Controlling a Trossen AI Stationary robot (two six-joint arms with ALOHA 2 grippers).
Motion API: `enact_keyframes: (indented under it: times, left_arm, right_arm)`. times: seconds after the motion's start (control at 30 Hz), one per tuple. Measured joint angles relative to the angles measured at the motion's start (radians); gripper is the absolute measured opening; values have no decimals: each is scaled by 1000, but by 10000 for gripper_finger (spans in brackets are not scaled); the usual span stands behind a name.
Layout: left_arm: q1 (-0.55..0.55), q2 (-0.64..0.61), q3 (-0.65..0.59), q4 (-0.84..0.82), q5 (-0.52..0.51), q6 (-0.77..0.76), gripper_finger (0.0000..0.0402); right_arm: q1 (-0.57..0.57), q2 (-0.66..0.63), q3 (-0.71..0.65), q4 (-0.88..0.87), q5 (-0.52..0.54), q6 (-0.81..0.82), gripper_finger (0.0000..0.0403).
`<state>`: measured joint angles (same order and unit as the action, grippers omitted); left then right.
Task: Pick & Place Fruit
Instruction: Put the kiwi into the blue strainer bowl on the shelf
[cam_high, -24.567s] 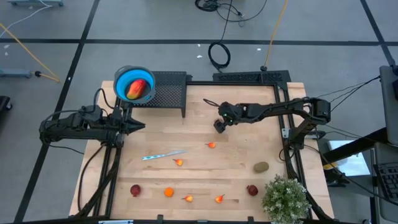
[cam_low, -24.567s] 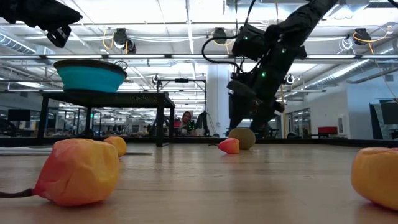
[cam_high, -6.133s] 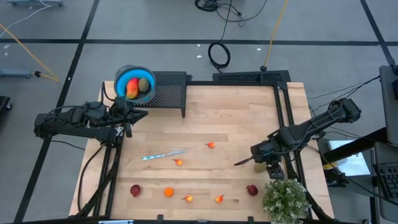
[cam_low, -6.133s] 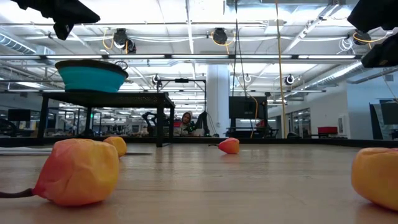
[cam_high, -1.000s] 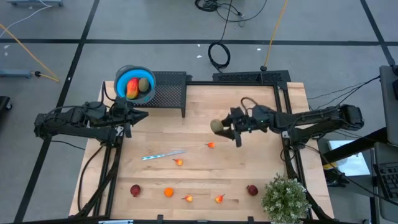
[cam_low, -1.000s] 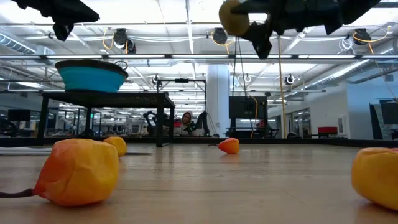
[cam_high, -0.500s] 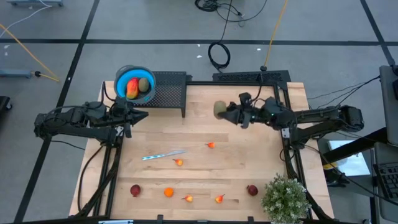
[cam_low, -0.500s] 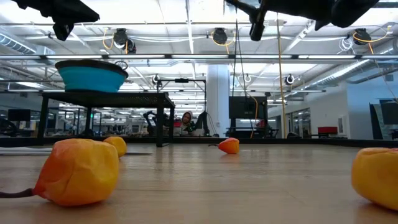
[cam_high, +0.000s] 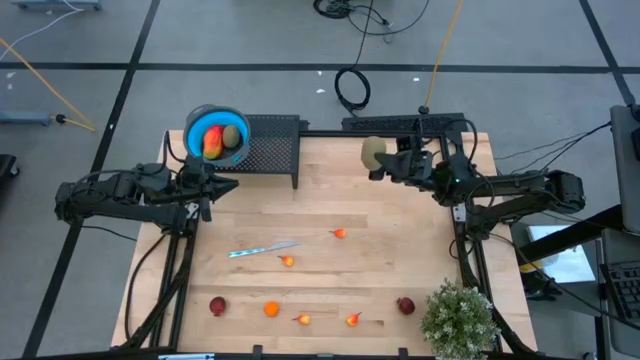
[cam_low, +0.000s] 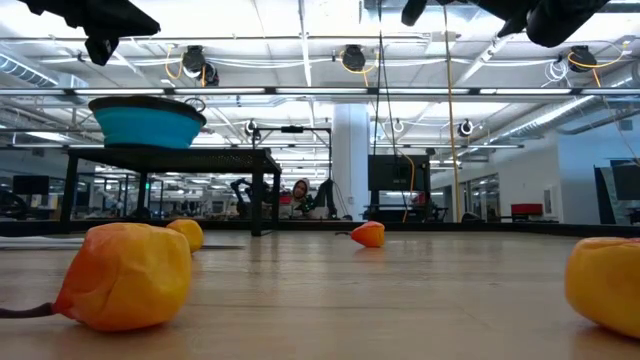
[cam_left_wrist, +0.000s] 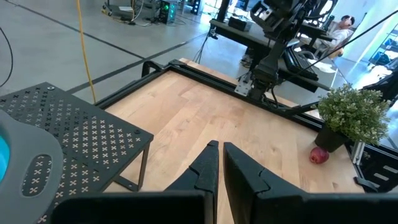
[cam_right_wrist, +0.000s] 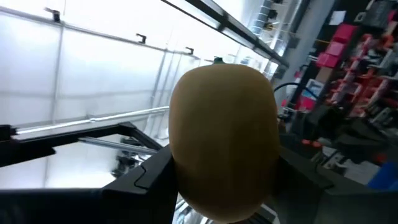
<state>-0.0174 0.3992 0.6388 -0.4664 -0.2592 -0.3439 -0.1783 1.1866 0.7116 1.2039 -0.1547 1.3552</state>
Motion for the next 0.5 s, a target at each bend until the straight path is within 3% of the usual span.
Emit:
enact_keyframes:
  times: [0.23, 0.5]
  left_arm:
    - [0, 0, 0, 0, 0, 0, 21]
    - [0, 0, 0, 0, 0, 0, 21]
  right_arm:
    - [0, 0, 0, -15, -3, 1, 192]
    - [2, 1, 0, -180, -159, -282, 188]
